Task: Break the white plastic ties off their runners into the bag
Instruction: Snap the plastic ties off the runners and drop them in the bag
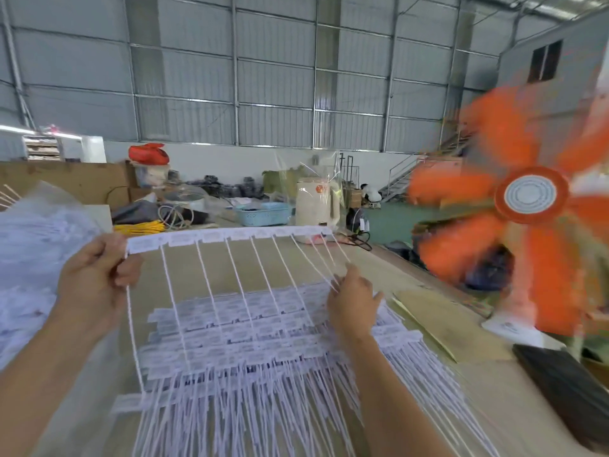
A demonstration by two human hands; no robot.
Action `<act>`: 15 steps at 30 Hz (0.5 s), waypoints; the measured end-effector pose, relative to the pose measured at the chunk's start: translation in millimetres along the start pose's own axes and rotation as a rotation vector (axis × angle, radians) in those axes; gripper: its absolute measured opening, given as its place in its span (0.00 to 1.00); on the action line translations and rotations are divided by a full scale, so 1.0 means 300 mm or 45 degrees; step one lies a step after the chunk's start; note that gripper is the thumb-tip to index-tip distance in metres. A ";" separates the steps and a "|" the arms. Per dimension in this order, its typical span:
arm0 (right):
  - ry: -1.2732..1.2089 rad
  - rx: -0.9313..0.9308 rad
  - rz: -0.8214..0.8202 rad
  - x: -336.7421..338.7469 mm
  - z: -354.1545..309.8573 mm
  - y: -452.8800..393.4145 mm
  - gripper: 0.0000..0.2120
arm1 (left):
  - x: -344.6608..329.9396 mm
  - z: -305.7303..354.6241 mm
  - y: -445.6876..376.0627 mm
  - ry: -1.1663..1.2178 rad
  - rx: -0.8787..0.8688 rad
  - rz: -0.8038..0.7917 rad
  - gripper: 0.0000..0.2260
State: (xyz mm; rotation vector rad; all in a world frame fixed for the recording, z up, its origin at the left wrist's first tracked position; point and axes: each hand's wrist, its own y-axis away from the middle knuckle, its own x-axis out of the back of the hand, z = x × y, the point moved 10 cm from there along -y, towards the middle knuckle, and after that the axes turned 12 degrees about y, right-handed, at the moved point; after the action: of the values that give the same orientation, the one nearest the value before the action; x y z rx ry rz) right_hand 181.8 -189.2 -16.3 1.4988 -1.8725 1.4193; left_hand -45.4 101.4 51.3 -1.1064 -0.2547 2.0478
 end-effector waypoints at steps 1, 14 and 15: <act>-0.122 0.006 0.177 0.076 -0.014 0.010 0.19 | 0.015 -0.001 -0.004 0.052 0.012 0.022 0.07; 0.330 0.109 -0.306 0.347 -0.045 0.068 0.05 | 0.208 -0.245 0.050 -0.730 0.354 0.327 0.11; 0.384 0.161 -0.470 0.312 -0.049 0.088 0.08 | 0.212 -0.244 0.049 -0.781 0.332 0.328 0.13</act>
State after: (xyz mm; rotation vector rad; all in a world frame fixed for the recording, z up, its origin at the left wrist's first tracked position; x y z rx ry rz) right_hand 119.0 -227.4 48.8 1.4926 -1.2750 1.5034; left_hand -16.6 123.9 -39.8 -0.3437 -0.1414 2.5283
